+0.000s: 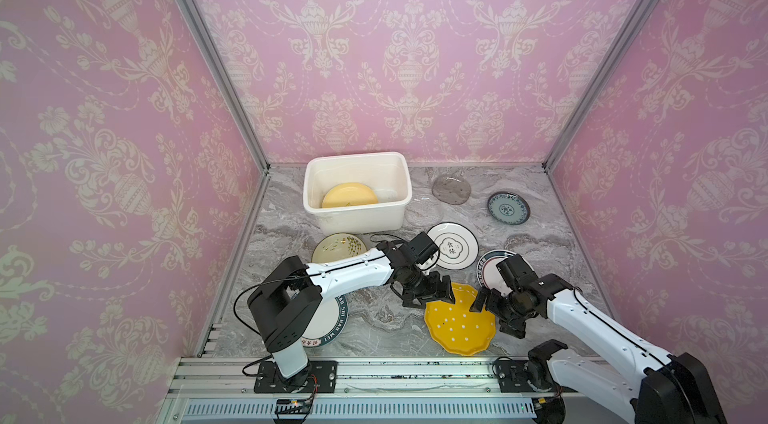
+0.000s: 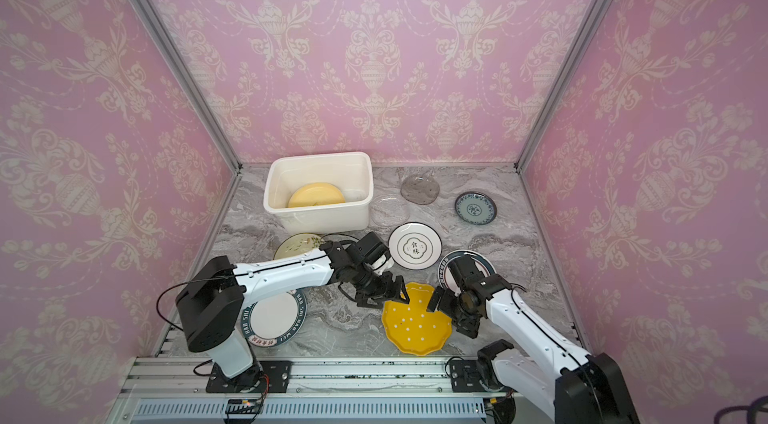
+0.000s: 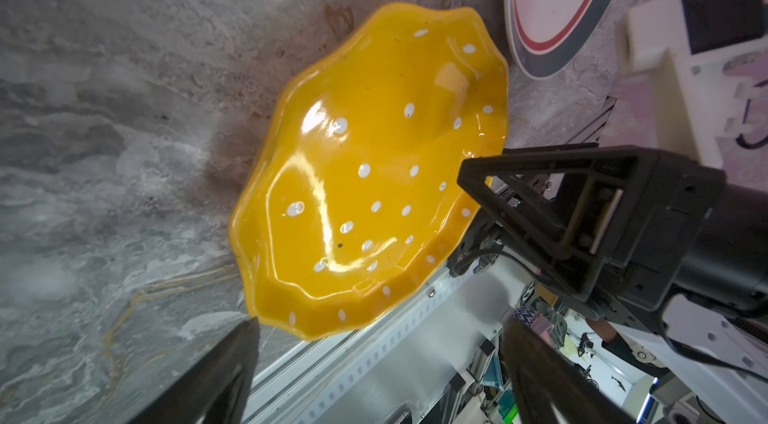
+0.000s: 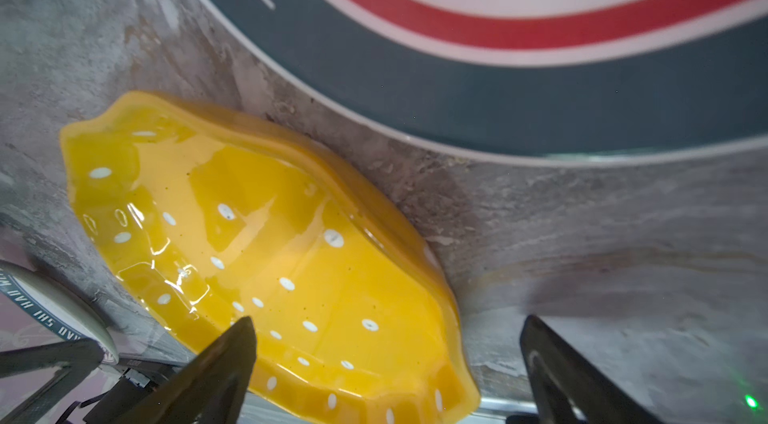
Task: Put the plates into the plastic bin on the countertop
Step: 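Move both grippers toward the yellow polka-dot plate from opposite sides, then pinch the polka-dot plate rim with both grippers and tilt it up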
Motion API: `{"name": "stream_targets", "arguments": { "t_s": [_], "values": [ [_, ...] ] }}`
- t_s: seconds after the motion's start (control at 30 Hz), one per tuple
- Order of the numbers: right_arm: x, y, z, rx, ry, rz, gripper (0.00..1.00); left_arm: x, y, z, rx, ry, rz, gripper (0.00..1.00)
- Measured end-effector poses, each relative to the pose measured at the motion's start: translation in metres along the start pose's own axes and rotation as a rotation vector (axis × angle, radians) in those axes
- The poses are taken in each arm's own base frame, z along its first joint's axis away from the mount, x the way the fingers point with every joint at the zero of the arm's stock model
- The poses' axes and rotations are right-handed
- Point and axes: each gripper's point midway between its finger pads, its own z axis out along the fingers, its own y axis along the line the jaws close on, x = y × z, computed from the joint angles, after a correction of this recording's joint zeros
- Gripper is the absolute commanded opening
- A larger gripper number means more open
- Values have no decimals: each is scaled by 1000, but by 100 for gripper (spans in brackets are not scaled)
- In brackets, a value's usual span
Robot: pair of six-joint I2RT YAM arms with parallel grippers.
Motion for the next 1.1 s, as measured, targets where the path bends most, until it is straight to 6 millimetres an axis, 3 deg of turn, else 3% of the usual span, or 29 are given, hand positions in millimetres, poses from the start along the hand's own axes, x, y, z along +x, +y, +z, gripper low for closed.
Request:
{"name": "stream_targets", "arguments": {
  "t_s": [0.37, 0.8, 1.1],
  "values": [
    [-2, 11, 6, -63, 16, -2, 100, -10, 30, 16, 26, 5, -155, 93],
    [-1, 24, 8, -140, 36, -15, 99, -16, 26, 27, 94, 16, -188, 92],
    [3, 39, 9, -258, 44, -45, 95, -18, 36, 27, 88, 16, -233, 90]
  ]
}}
